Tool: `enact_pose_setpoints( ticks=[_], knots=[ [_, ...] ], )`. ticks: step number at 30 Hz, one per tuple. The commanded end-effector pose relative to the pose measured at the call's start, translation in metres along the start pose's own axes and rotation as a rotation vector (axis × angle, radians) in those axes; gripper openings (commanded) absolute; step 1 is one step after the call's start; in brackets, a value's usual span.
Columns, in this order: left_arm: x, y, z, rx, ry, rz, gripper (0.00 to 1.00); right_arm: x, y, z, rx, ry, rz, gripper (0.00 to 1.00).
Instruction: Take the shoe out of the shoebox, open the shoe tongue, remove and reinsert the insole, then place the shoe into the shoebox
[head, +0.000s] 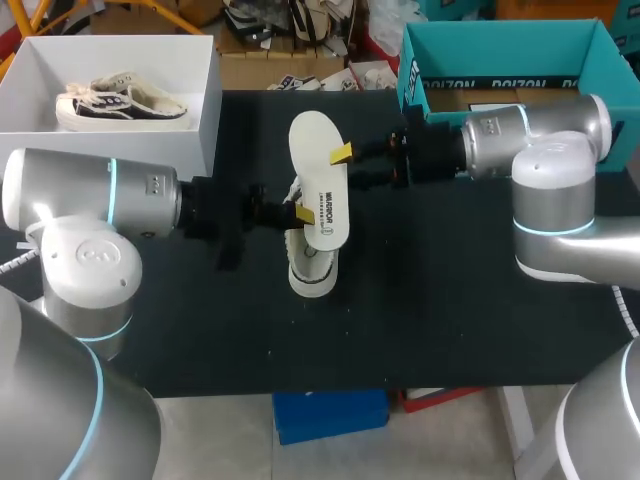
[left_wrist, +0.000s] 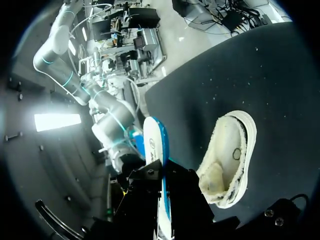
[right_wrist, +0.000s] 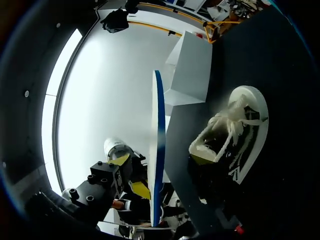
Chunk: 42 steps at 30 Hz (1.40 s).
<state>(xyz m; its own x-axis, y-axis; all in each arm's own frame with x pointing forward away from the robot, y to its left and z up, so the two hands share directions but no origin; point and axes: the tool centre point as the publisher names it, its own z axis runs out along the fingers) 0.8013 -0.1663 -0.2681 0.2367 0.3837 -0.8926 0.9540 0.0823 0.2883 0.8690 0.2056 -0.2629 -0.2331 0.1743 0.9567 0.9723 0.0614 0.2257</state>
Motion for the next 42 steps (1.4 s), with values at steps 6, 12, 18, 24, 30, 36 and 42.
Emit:
enact_pose_setpoints(
  ticks=[6,12,18,24,30,36,42],
  knots=[
    [-0.001,-0.001,0.001,-0.003,0.004,0.001,0.0,-0.003,-0.002,0.004,0.019,-0.006,0.014,0.0],
    [-0.001,-0.001,0.001,-0.003,0.004,0.001,0.0,-0.003,-0.002,0.004,0.019,-0.006,0.014,0.0],
    [-0.005,-0.001,-0.006,-0.004,0.056,0.002,1.0,-0.003,-0.002,0.004,0.019,-0.006,0.014,0.0],
    [-0.015,0.0,-0.036,0.055,0.304,0.027,1.0,-0.003,-0.002,0.004,0.019,-0.006,0.014,0.0],
    [-0.025,-0.006,-0.059,0.22,0.589,0.085,1.0,-0.003,-0.002,0.004,0.019,-0.006,0.014,0.0],
    [-0.031,-0.012,-0.057,0.37,0.826,0.131,1.0,-0.003,-0.002,0.004,0.019,-0.006,0.014,0.0],
    [-0.03,-0.016,-0.046,0.425,1.053,0.171,1.0,-0.003,-0.002,0.004,0.019,-0.006,0.014,0.0]
  ],
)
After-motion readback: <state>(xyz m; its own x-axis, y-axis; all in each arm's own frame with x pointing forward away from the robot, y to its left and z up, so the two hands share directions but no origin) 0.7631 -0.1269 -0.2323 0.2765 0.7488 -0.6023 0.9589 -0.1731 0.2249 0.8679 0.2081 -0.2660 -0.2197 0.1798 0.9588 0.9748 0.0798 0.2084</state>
